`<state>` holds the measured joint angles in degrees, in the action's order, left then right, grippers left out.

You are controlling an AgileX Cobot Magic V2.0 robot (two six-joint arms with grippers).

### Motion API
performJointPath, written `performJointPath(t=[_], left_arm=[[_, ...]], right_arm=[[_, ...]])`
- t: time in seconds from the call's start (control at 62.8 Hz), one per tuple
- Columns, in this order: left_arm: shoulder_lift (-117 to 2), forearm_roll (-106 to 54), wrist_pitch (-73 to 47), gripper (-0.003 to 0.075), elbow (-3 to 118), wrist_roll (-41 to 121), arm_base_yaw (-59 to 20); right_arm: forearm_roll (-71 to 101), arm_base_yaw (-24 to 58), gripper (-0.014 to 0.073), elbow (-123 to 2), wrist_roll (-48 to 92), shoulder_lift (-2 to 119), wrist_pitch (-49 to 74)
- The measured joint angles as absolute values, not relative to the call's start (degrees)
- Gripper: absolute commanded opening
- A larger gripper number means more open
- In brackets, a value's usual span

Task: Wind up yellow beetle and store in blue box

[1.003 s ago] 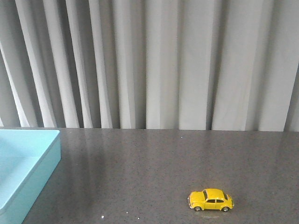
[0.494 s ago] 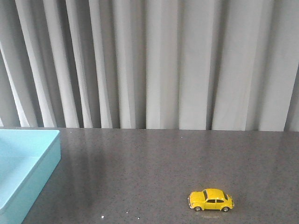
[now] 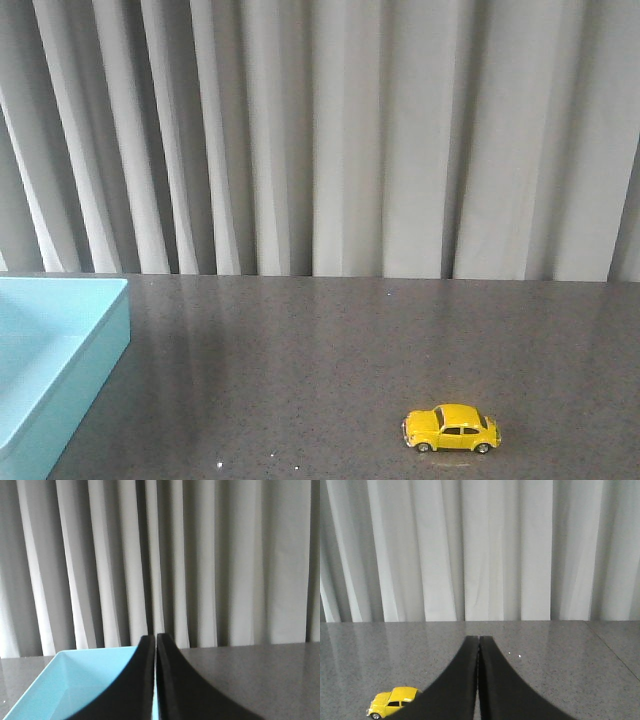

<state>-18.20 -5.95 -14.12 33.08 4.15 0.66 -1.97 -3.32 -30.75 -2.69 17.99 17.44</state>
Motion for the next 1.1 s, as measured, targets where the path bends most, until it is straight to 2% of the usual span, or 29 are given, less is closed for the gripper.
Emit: performJointPath(t=[0.143,0.303,0.494,0.812,0.94,1.003,1.099], left_arm=[[-27.01,-5.95,-19.75,-0.0006,39.02,5.59,0.66],[-32.96,-5.95,-23.88,-0.0006,39.68,5.71,0.66],[-36.59,-5.95,-30.24,-0.0006,39.68,5.72,0.66],[-38.81,-5.91,-34.53,0.0000,39.68,5.72,0.66],[-38.81,-5.91,-34.53,0.0065,39.68,5.72,0.66],[-38.81,-5.91,-34.53,0.0134,39.68,5.72,0.66],[-38.81,-5.91,-34.53,0.0287,39.68,5.72,0.66]], right_arm=[[-2.21,-3.32,-0.0007,-35.44,-2.30,26.27,20.99],[-2.21,-3.32,-0.0007,-35.81,-2.24,33.68,25.58],[-2.21,-3.32,-0.0007,-35.81,-1.61,39.89,33.03],[-1.06,-3.32,0.0003,-35.81,-1.43,44.01,35.12],[-1.06,-3.32,0.0095,-35.81,-1.37,44.01,35.14],[-1.06,-3.32,0.0177,-35.81,-0.87,44.01,35.37],[-1.06,-3.32,0.0347,-35.81,0.76,44.01,35.42]])
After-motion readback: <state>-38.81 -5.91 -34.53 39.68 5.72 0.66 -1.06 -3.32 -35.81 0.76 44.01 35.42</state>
